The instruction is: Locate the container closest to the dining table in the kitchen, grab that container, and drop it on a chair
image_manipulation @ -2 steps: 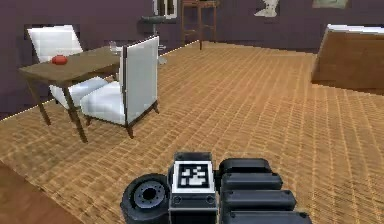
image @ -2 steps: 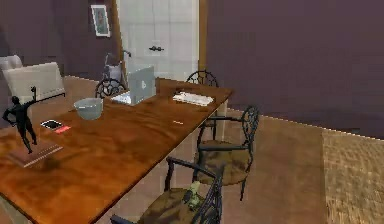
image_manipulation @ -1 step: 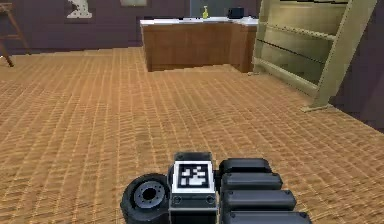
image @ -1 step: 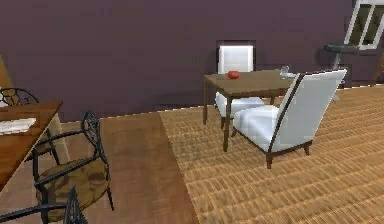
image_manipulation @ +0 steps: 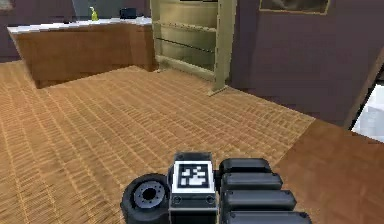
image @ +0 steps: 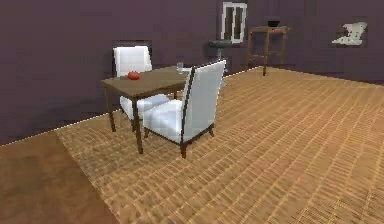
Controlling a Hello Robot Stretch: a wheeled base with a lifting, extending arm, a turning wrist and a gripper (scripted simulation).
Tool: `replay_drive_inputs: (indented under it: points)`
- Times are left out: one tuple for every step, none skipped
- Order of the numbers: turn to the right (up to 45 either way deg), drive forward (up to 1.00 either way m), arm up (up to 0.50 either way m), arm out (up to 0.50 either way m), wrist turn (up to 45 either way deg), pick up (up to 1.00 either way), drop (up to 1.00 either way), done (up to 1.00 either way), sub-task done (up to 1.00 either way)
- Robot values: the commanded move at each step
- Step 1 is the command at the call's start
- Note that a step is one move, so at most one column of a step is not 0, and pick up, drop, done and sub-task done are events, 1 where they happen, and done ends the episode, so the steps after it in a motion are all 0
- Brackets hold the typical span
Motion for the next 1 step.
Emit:
replay_drive_inputs:
  points:
    - [-45.0, 0.0, 0.0, 0.0, 0.0, 0.0, 0.0, 0.0, 0.0]
